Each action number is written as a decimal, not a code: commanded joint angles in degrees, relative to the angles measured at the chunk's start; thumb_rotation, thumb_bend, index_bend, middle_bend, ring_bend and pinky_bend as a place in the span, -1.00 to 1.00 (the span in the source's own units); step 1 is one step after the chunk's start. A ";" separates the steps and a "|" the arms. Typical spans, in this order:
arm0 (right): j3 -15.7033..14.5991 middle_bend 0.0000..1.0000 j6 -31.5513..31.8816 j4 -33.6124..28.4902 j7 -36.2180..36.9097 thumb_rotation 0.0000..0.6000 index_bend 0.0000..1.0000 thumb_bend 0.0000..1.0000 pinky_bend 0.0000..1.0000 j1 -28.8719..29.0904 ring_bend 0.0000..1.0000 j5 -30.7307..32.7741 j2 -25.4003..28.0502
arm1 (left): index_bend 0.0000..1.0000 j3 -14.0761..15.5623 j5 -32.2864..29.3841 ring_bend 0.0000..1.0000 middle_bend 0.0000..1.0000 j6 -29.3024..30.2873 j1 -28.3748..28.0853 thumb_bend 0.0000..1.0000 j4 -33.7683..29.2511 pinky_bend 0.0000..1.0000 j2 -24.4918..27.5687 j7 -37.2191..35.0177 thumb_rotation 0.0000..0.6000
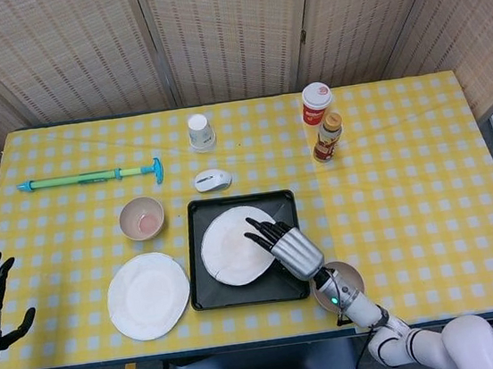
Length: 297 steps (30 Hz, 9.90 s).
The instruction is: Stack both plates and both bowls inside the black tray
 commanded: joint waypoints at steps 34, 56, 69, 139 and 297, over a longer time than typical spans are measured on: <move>-9.01 -1.00 14.03 -38.99 -1.50 1.00 -1.00 -0.56 -0.90 -19.50 -1.00 0.47 40.76 | -0.65 5.24 8.37 -0.98 -0.81 0.53 0.70 -0.48 -1.24 -0.86 -4.06 8.43 1.00; -8.49 -1.00 18.01 -36.79 4.00 1.00 -1.00 -0.56 -0.91 -24.39 -1.00 -3.89 43.50 | 0.09 7.90 15.45 0.11 0.34 1.92 1.12 -0.54 16.81 0.32 -20.72 11.22 1.00; -7.51 -1.00 15.88 -36.58 4.05 1.00 -1.00 -0.56 -0.91 -24.61 -1.00 -3.93 43.12 | 0.01 8.79 14.58 0.15 0.39 -0.76 0.34 -0.54 21.10 0.36 -24.48 11.40 1.00; -5.53 -1.00 11.89 -37.04 3.81 1.00 -1.00 -0.57 -0.91 -25.36 -1.00 -3.46 43.78 | 0.27 10.53 18.85 0.92 1.00 11.56 -3.42 0.15 55.03 0.99 -44.45 -5.92 1.00; -9.32 -1.00 -5.55 -42.69 -9.25 1.00 0.00 -0.41 -0.91 -21.82 -0.99 -7.30 43.68 | -0.67 0.66 -2.93 -0.58 -0.22 4.16 -3.87 -0.66 8.38 -0.69 -12.11 5.15 1.00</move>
